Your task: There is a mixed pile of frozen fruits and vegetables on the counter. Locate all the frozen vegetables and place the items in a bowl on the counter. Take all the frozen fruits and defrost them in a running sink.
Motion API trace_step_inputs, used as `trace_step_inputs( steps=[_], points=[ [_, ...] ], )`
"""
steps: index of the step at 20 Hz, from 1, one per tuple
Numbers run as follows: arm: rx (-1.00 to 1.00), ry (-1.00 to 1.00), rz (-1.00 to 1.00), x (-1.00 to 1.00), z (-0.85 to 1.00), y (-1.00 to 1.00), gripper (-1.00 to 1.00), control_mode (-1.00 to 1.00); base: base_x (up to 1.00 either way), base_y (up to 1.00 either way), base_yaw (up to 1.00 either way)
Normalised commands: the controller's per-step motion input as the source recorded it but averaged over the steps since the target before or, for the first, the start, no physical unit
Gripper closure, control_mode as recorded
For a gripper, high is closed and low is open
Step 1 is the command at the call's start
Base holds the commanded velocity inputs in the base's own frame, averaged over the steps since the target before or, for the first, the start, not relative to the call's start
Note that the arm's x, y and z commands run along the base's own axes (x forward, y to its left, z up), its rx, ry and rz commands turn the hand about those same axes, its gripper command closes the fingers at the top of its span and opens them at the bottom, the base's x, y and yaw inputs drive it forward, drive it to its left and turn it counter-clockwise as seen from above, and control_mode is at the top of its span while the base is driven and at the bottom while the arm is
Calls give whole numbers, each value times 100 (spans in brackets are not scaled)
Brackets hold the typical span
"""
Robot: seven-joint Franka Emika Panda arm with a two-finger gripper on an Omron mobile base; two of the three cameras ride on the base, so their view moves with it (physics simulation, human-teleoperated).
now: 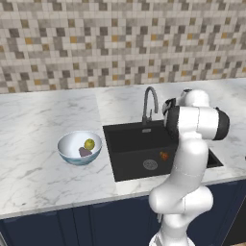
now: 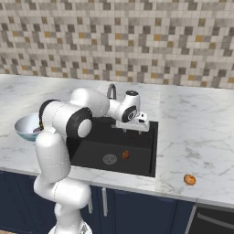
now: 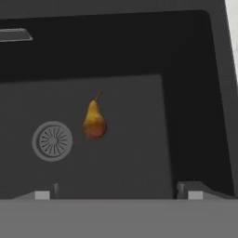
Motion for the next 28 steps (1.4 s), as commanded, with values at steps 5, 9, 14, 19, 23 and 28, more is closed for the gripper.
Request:
trace_step_inputs(
  steps=[5,9,14,19,23,28],
  points=[
    [12,1,7,-22,24,-24,-100,-100,0,0,0],
    [-3,4,1,-30,59,-31,-100,-100,0,0,0],
    [-3,4,-2,-64,33,-46,-100,-100,0,0,0],
    [-3,3,-17,-49,3,-42,-100,-100,0,0,0],
    [-4,3,-30,2,-13,-56,-100,-100,0,0,0],
    [0,11,-26,9,-14,-74,-100,-100,0,0,0]
  ],
)
